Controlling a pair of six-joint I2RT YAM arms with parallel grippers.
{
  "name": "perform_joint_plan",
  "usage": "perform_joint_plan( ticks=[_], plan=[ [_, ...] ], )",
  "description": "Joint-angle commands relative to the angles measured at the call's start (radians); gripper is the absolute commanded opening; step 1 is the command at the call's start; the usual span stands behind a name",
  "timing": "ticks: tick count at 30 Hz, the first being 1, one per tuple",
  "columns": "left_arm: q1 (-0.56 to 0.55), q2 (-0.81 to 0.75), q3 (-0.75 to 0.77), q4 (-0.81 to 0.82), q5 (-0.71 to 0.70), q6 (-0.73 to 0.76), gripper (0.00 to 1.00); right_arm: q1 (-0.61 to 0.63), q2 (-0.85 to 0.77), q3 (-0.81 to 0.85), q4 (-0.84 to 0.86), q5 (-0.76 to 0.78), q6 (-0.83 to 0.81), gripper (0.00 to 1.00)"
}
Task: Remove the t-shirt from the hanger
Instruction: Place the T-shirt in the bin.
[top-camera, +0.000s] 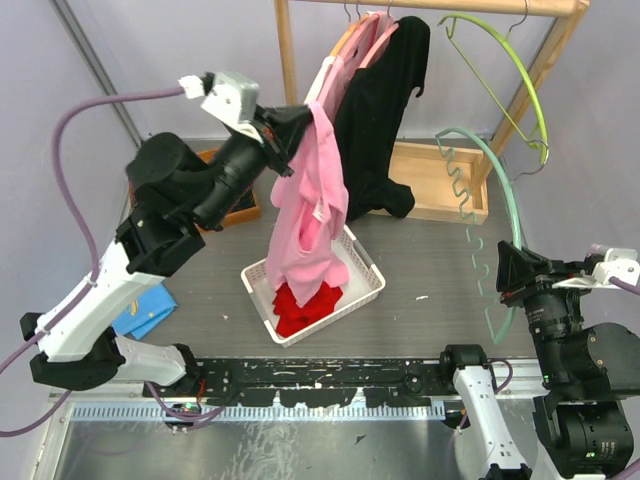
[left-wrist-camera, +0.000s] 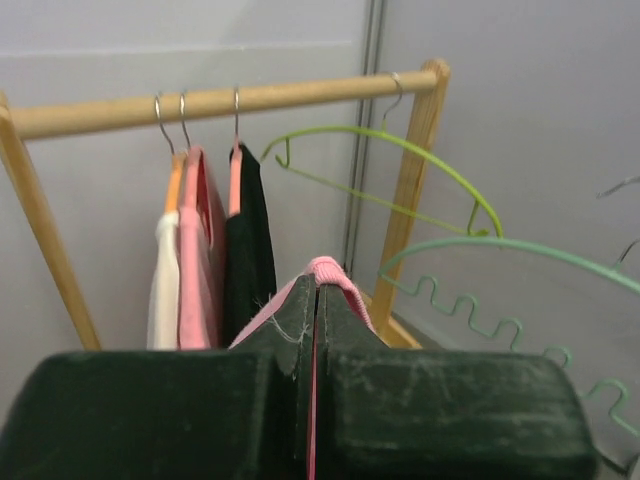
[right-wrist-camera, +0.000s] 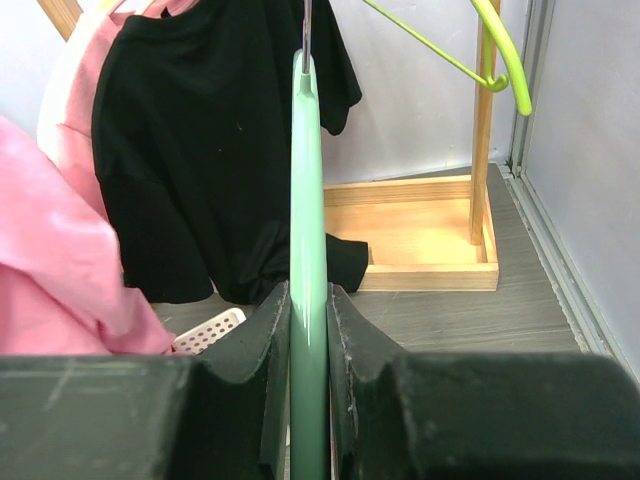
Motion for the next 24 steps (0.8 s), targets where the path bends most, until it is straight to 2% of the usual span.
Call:
perform_joint_plan(
  ticks=[1,10,24],
  plan=[
    [0.002,-0.098,-0.125,0.049,0.012,-0.069,0.0,-0.002,-0.009,-0.008,0.112,-0.008,0.01,0.01],
    [0.001,-0.293,-0.537,0.123,0.001,-0.185,0.0,-0.002,-0.014,-0.057,0.136,-0.031,0.018,0.01],
    [-0.002,-0.38,-0.918,0.073,-0.085,-0.328,0.0,-0.002,-0.006,-0.133,0.188,-0.055,0.026,0.01]
  ],
)
